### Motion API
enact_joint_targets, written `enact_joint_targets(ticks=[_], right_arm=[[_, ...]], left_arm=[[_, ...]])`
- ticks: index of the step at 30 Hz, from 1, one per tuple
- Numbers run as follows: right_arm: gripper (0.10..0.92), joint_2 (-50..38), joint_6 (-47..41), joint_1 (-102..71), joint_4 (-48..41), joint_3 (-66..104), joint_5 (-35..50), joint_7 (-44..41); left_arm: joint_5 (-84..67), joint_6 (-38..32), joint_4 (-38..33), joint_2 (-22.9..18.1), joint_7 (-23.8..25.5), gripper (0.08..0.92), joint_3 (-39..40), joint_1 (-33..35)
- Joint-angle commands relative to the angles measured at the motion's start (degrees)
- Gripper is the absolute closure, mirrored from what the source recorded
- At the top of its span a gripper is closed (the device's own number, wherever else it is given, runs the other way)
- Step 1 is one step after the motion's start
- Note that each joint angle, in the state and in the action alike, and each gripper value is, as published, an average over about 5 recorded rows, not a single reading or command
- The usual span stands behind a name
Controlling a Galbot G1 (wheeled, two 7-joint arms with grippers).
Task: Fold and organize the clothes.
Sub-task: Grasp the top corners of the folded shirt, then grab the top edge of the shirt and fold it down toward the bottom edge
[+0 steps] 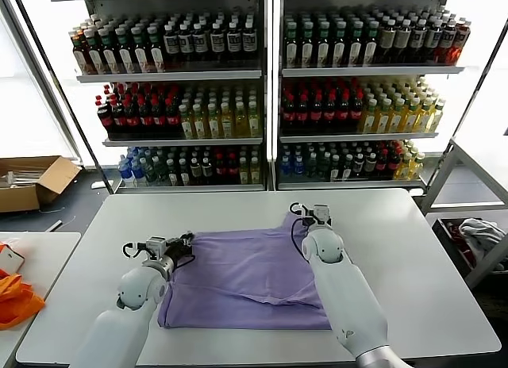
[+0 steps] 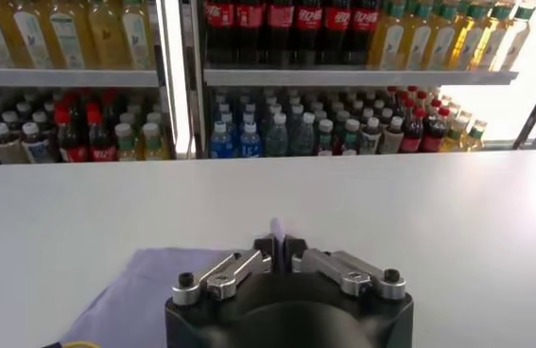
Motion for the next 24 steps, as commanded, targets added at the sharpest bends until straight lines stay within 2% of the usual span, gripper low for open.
enact_joint_targets(ticks=[1,12,24], right_arm=[[0.915,-0.09,0.43,-0.98,5.53,0.39,0.11,-0.45],[0.915,-1.47,0.77,-4.96,18.16,0.59,-0.22,-0.45],[0.915,-3.84,-0.1,-19.68,36.49,1.86,0.81,3.2]], left_arm=[[-0.21,-3.06,-1.67,-0.21,-0.12,0.916,-0.07,0.61],[-1.24,-5.9,-7.08,-0.12,-0.94,0.916,-2.6,2.63],[-0.55,-5.01,-16.98,1.76,-0.97,0.916,-5.08,11.24]])
